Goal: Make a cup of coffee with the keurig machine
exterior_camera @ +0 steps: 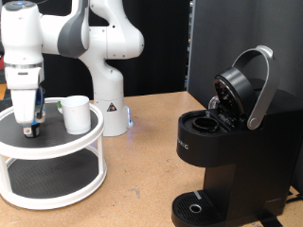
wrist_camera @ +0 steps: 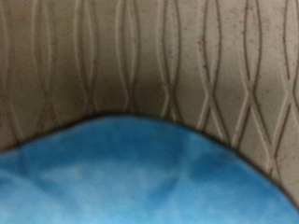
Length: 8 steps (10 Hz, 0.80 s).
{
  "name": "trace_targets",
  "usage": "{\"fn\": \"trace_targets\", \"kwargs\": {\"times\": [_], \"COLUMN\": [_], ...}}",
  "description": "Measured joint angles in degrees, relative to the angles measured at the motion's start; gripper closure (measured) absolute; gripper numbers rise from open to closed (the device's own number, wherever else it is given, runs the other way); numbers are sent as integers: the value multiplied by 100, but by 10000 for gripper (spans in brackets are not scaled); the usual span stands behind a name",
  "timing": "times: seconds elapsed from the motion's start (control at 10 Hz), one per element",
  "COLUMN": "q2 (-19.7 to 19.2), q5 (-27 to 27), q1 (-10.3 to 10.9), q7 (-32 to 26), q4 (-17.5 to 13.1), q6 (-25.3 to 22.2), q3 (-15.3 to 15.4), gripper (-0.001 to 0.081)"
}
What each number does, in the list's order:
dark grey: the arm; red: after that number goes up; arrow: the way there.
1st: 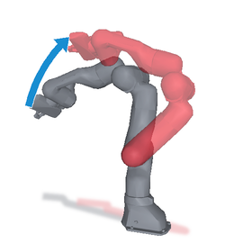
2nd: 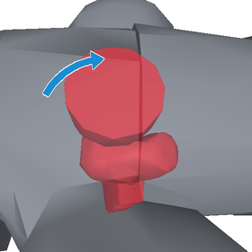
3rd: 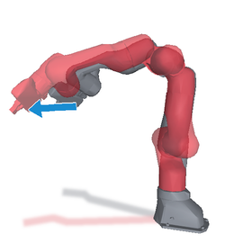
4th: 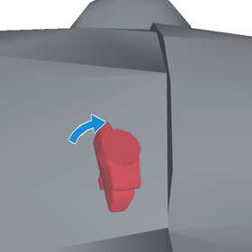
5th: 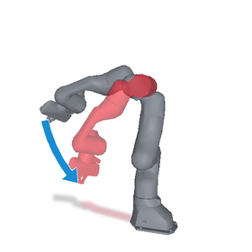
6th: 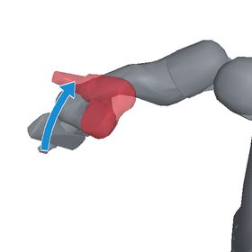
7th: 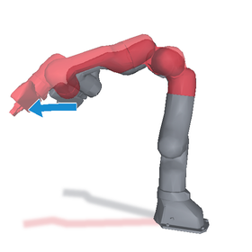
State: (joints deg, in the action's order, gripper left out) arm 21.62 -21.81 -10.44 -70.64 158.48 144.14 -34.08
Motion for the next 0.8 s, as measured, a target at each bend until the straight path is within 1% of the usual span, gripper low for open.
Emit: {"fn": "trace_targets", "kwargs": {"times": [0.1,0.2,0.3,0.4,0.7,0.8], "q2": [-25,-40,-45,-45,-33,11], "q5": [12,27,41,53,145,260], "q1": [0,1,1,1,12,34], "q7": [0,0,-2,-4,-55,-129], "q4": [-11,-20,-22,-23,-35,-82], "q6": [2,7,8,8,-33,-208], "q3": [0,0,0,0,0,6], "gripper": [127,127,267,360,360,360]}}
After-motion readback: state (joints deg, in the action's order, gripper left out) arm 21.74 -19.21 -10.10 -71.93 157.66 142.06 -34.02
